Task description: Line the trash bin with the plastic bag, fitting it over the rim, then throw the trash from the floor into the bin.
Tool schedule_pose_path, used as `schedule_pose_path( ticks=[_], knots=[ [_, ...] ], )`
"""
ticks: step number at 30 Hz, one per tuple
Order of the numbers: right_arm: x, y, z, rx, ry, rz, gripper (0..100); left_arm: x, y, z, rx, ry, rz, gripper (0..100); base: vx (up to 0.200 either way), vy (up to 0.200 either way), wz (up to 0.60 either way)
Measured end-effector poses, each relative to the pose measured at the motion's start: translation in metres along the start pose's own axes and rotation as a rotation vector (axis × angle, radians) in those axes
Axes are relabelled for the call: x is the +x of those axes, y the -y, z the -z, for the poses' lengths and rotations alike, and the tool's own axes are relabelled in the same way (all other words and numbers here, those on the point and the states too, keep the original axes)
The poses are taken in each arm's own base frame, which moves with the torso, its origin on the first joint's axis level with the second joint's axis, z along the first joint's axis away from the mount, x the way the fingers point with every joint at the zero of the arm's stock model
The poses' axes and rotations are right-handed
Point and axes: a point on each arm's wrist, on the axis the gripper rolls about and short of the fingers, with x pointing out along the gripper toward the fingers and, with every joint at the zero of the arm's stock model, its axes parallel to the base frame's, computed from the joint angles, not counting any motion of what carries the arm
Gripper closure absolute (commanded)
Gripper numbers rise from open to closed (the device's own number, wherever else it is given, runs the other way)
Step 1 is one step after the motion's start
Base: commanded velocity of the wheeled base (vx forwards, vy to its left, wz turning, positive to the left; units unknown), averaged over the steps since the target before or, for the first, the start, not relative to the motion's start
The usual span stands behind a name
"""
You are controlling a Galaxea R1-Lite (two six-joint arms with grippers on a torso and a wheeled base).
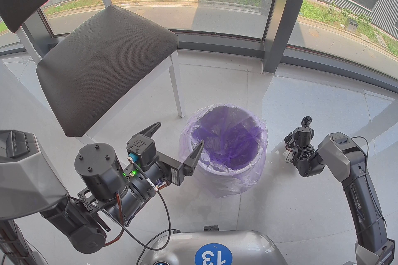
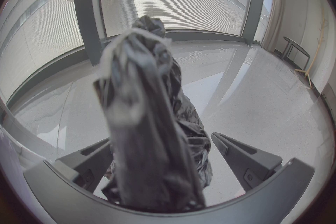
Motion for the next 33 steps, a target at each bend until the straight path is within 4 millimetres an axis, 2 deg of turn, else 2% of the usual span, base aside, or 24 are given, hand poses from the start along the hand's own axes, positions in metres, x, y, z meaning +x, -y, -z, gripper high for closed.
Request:
schedule_pose_path(
  ticks=[13,14,33],
  knots=[
    [-0.0004,-0.0016,0.0033,0.007,0.003,-0.009,0,-0.0013,0.0014,0.0011,0.003,-0.006,0.006,0,0.0,0.0,0.0],
    [-0.0002,-0.0013,0.0029,0.01,0.006,-0.009,100,-0.0015,0.0015,0.0011,0.003,-0.006,0.006,0,0.0,0.0,0.0],
    [-0.0006,-0.002,0.0036,0.015,0.015,-0.018,100,-0.0045,0.0052,0.0021,0.005,-0.014,0.023,0,0.0,0.0,0.0]
  ],
)
